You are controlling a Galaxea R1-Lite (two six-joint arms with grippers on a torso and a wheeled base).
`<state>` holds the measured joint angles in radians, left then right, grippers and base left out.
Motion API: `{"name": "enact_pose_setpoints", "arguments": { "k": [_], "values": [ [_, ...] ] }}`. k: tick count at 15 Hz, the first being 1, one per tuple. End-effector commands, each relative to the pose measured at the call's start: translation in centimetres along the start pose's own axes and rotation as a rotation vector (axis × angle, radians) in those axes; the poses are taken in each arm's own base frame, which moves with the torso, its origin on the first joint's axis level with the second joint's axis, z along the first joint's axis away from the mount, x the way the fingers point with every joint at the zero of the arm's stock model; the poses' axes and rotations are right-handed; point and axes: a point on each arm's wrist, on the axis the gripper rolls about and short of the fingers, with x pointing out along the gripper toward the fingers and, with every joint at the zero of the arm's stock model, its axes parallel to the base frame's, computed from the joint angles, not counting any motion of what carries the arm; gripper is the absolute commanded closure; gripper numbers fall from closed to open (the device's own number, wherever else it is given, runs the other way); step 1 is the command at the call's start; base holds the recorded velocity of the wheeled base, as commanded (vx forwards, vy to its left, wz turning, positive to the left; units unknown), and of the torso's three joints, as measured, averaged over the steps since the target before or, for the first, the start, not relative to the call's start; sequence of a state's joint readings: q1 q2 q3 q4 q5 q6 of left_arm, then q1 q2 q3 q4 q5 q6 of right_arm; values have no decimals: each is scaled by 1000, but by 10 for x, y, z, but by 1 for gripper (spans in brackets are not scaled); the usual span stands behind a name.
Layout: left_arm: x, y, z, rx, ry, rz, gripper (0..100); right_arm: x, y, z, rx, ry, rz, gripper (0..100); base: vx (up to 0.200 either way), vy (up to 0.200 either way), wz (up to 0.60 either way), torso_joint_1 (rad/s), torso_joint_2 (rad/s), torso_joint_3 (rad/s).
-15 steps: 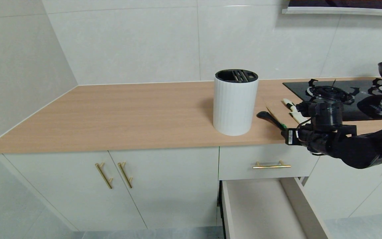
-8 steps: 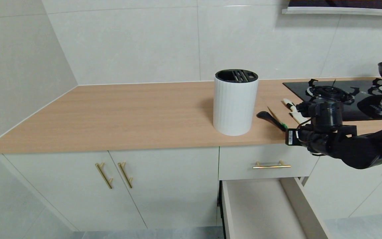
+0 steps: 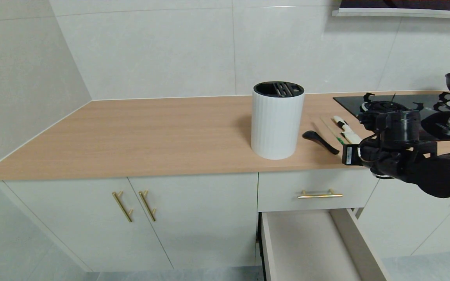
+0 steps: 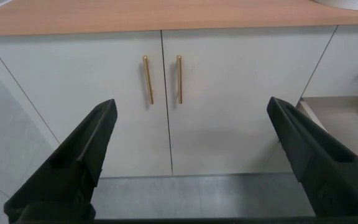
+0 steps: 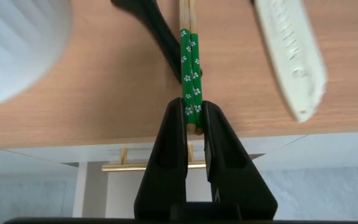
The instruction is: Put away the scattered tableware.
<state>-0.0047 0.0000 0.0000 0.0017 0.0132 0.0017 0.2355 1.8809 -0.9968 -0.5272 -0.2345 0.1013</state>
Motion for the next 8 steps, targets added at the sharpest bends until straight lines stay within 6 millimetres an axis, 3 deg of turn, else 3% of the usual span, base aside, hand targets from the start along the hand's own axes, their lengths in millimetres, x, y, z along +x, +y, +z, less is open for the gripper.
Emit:
{"name": "enact_pose_setpoints", "arguments": {
  "k": [1, 8],
  "values": [
    [0, 0, 0, 0, 0, 1, 0, -35, -4, 21, 16, -78, 16, 100, 0, 0, 0, 0, 0, 0],
    [0, 0, 0, 0, 0, 1, 0, -154, -31, 25, 1, 8, 92, 100, 0, 0, 0, 0, 0, 0]
  ]
}}
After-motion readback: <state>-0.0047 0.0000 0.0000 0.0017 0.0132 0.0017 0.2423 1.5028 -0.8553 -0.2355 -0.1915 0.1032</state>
